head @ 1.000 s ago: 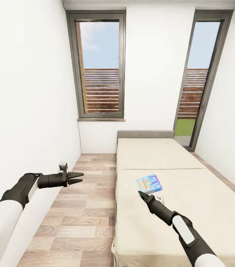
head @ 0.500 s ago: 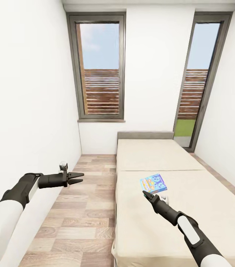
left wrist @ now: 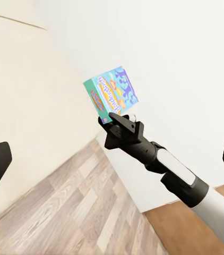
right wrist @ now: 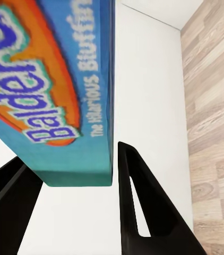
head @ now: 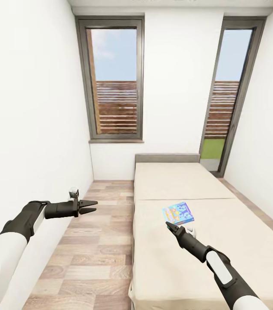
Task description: Put all the toys in the child's room - the three board games (two on the bed and one on the table), the two jigsaw puzzles on the table, and the tennis ball on the table - inside the toy box on the table in the child's room.
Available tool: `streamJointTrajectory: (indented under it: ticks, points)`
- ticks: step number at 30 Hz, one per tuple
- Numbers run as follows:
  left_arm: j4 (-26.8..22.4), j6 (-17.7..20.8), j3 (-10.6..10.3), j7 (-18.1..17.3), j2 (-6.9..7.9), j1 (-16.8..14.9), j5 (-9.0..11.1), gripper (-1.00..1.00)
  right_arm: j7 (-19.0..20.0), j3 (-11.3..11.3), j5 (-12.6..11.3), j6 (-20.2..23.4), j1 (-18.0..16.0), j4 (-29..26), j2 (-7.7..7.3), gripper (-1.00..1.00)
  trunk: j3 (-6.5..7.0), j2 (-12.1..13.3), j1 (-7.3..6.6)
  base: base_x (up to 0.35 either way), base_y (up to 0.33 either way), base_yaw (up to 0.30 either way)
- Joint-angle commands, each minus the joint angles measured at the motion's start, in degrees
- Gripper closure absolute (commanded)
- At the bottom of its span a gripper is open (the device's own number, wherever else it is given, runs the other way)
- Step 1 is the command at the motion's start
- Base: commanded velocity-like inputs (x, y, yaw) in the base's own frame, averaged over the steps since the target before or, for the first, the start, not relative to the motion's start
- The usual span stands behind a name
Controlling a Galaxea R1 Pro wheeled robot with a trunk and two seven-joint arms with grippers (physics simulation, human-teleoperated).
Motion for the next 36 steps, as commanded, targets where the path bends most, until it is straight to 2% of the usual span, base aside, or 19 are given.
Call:
streamJointTrajectory:
  ticks: [1,36]
  points:
    - [0.0,0.6,0.0,-0.2,0.01,0.0,0.0,-1.00,0.1,-0.1,-0.3,0.4,0.0,0.0,0.02,1.00,0.13,0.4,-0.22,0.000,0.000,-0.185]
    - [0.0,0.6,0.0,0.0,-0.07,0.0,-0.1,-1.00,0.1,-0.2,-0.3,0.4,0.0,0.4,-0.03,1.00,7.35,14.4,-7.91,0.000,0.000,-0.267]
